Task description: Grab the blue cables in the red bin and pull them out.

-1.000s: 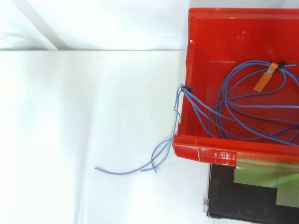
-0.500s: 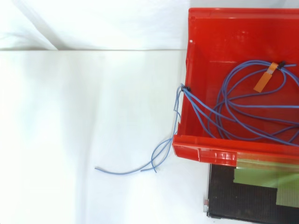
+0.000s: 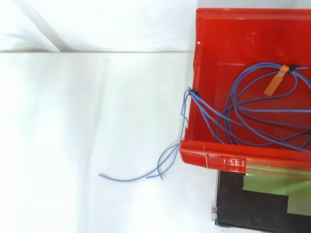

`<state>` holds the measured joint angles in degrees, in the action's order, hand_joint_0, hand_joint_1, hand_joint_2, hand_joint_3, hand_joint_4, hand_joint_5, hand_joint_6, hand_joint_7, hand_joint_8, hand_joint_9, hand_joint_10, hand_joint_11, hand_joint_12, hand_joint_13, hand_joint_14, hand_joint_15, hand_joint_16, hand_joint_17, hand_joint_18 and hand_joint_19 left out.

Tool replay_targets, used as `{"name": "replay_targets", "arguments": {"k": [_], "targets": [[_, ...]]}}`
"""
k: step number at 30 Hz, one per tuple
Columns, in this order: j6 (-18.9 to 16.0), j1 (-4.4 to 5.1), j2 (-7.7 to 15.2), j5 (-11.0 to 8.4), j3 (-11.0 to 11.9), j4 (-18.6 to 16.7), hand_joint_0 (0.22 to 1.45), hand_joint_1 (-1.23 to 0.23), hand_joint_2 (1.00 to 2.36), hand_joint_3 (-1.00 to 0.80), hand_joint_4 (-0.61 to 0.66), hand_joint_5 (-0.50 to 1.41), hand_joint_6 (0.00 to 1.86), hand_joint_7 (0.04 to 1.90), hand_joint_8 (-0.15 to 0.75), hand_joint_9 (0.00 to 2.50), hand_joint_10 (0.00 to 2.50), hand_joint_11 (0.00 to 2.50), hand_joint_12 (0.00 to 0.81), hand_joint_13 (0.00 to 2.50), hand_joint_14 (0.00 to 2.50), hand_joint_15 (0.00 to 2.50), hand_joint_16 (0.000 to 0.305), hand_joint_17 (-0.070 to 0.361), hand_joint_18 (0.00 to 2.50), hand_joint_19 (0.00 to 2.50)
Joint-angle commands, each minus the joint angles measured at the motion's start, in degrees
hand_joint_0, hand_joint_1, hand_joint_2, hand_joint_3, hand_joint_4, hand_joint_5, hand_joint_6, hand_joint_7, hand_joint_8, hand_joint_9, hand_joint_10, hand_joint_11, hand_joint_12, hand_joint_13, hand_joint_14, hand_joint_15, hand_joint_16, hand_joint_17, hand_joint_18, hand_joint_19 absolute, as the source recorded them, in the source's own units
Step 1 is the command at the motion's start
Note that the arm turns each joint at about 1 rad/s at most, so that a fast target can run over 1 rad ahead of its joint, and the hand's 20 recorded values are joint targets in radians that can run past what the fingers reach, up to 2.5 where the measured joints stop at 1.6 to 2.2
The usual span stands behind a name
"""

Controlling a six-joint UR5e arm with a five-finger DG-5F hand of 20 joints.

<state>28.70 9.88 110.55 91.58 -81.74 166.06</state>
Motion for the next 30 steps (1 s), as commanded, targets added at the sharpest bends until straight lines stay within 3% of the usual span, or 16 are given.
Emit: {"name": "replay_targets", "arguments": {"k": [1, 3, 6, 7, 9, 15, 17, 20, 25, 26, 28, 30], "targets": [[12.2, 0.67, 0.0, -1.22, 0.0, -2.1, 0.73, -0.90, 1.00, -1.00, 0.27, 0.51, 0.01, 0.39, 0.310, 0.86, 0.02, 0.97, 0.402, 0.98, 0.02, 1.00, 0.048, 0.108, 0.51, 0.75], [13.6, 0.76, 0.0, -1.22, 0.0, -2.7, 0.73, -0.89, 1.00, -1.00, 0.27, 0.51, 0.01, 0.38, 0.306, 0.85, 0.02, 0.95, 0.406, 0.96, 0.02, 0.98, 0.048, 0.108, 0.50, 0.75], [18.9, 1.20, 0.1, -1.40, 0.0, -4.4, 0.72, -0.89, 1.00, -1.00, 0.27, 0.50, 0.01, 0.38, 0.306, 0.85, 0.02, 0.94, 0.406, 0.95, 0.02, 0.96, 0.048, 0.109, 0.50, 0.75], [18.9, 1.20, 0.1, -1.40, 0.0, -4.4, 0.72, -0.89, 1.00, -1.00, 0.27, 0.50, 0.01, 0.38, 0.309, 0.84, 0.02, 0.96, 0.402, 0.95, 0.02, 0.95, 0.048, 0.108, 0.50, 0.75], [22.3, 1.28, 1.3, -1.31, 0.2, -5.2, 0.72, -0.89, 1.00, -1.00, 0.27, 0.50, 0.01, 0.38, 0.307, 0.85, 0.02, 0.94, 0.405, 0.94, 0.02, 0.96, 0.048, 0.109, 0.50, 0.75], [25.0, 1.28, 4.4, -0.96, 0.7, -9.4, 0.73, -0.88, 1.00, -1.00, 0.27, 0.50, 0.01, 0.37, 0.307, 0.84, 0.02, 0.91, 0.402, 0.91, 0.02, 0.92, 0.048, 0.108, 0.49, 0.74], [27.4, 1.28, 5.6, -0.61, 1.6, -11.4, 0.73, -0.88, 1.00, -1.00, 0.27, 0.50, 0.01, 0.37, 0.307, 0.84, 0.02, 0.91, 0.403, 0.91, 0.02, 0.92, 0.048, 0.108, 0.49, 0.74], [30.4, 0.93, 7.8, 0.18, 4.0, -12.1, 0.73, -0.88, 1.00, -1.00, 0.27, 0.50, 0.01, 0.37, 0.308, 0.83, 0.02, 0.89, 0.406, 0.89, 0.02, 0.89, 0.048, 0.108, 0.48, 0.74], [31.5, 0.14, 14.6, 2.56, 12.0, -11.4, 0.73, -0.88, 1.00, -1.00, 0.26, 0.51, 0.01, 0.37, 0.307, 0.81, 0.02, 0.84, 0.402, 0.86, 0.02, 0.86, 0.048, 0.107, 0.48, 0.74], [31.5, -0.03, 15.8, 3.87, 13.8, -10.1, 0.73, -0.87, 1.00, -1.00, 0.26, 0.51, 0.01, 0.36, 0.306, 0.81, 0.02, 0.83, 0.401, 0.86, 0.02, 0.86, 0.048, 0.107, 0.48, 0.74], [31.8, -0.21, 17.3, 5.10, 15.4, -9.1, 0.73, -0.87, 1.00, -1.00, 0.26, 0.51, 0.01, 0.37, 0.309, 0.81, 0.02, 0.82, 0.403, 0.86, 0.02, 0.86, 0.048, 0.107, 0.47, 0.74], [32.4, -0.30, 17.4, 5.28, 15.6, -9.0, 0.73, -0.87, 1.00, -1.00, 0.26, 0.51, 0.01, 0.36, 0.307, 0.81, 0.02, 0.81, 0.403, 0.85, 0.02, 0.85, 0.048, 0.107, 0.47, 0.74]]}}
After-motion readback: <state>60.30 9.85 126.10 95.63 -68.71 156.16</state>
